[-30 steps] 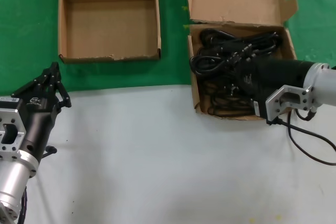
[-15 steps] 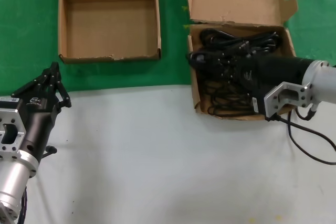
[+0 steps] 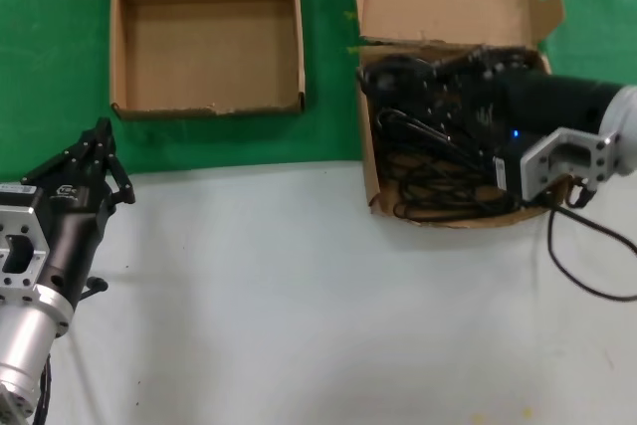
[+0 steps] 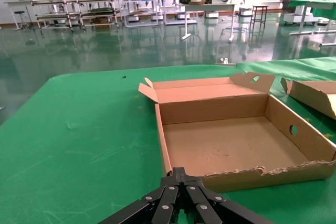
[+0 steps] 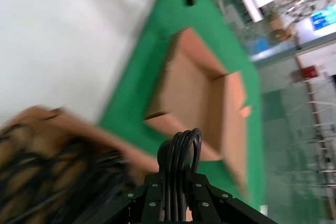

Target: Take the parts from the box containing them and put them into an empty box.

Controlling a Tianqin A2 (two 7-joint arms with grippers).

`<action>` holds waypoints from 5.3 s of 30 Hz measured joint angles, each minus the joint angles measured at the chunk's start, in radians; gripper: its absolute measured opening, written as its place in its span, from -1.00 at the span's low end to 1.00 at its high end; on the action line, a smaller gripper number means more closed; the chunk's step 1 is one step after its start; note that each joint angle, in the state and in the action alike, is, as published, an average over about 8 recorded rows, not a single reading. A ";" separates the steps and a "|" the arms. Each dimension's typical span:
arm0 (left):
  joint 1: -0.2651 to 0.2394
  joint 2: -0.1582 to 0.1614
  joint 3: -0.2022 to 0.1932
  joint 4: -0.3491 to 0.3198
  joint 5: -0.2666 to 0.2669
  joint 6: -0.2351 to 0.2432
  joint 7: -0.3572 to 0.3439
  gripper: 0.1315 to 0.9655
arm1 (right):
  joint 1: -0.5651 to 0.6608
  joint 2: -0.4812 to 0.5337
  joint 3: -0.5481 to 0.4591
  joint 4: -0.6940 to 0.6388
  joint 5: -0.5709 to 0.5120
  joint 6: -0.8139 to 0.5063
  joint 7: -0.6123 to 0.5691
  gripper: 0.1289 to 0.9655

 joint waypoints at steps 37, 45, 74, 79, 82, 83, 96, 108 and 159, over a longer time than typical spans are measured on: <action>0.000 0.000 0.000 0.000 0.000 0.000 0.000 -0.97 | 0.232 -0.442 -0.186 -0.234 -0.078 0.130 -0.020 -0.81; 0.000 0.000 0.000 0.000 0.000 0.000 0.000 -0.97 | 0.236 -0.480 -0.192 -0.291 -0.059 0.163 -0.070 -0.72; 0.000 0.000 0.000 0.000 0.000 0.000 0.000 -0.97 | 0.118 -0.246 -0.029 0.081 -0.164 0.204 0.140 0.36; 0.000 0.000 0.000 0.000 0.000 0.000 0.000 -0.97 | 0.020 -0.155 0.065 0.253 -0.165 0.221 0.213 0.55; 0.000 0.000 0.000 0.000 0.000 0.000 0.000 -0.97 | -0.042 -0.105 0.121 0.329 -0.149 0.242 0.239 0.68; 0.000 0.000 0.000 0.000 0.000 0.000 0.000 -0.97 | -0.063 -0.090 0.138 0.350 -0.141 0.249 0.243 0.73; 0.000 0.000 0.000 0.000 0.000 0.000 0.000 -0.97 | -0.268 0.023 0.261 0.455 0.054 0.348 0.125 0.96; 0.001 0.000 0.000 0.000 -0.001 -0.001 0.000 -0.92 | -0.296 0.010 0.272 0.443 0.085 0.367 0.126 1.00; 0.017 0.003 -0.009 0.003 -0.018 -0.022 0.010 0.89 | -0.596 -0.229 0.352 0.235 0.304 0.595 0.511 1.00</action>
